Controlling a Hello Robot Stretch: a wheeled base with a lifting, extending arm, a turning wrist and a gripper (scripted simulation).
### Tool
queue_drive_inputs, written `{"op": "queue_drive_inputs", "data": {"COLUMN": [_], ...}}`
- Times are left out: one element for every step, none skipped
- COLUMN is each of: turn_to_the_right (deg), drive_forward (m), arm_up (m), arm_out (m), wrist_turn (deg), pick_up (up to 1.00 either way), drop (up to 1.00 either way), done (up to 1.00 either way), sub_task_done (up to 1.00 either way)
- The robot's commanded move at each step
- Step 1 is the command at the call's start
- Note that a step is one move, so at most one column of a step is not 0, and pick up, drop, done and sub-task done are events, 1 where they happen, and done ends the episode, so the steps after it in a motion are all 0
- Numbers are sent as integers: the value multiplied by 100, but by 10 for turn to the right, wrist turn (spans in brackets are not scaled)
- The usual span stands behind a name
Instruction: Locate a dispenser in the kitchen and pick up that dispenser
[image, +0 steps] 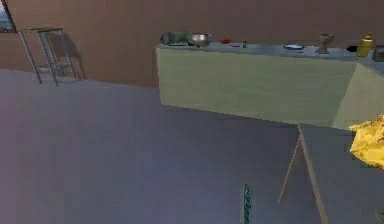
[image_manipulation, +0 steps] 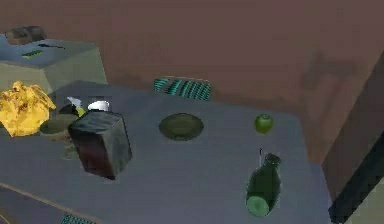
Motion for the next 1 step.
{"op": "queue_drive_inputs", "data": {"turn_to_the_right": [-450], "drive_forward": [0], "arm_up": [0], "arm_out": [0], "wrist_turn": [0], "pick_up": [0], "drop": [0], "done": [0], "sub_task_done": [0]}}
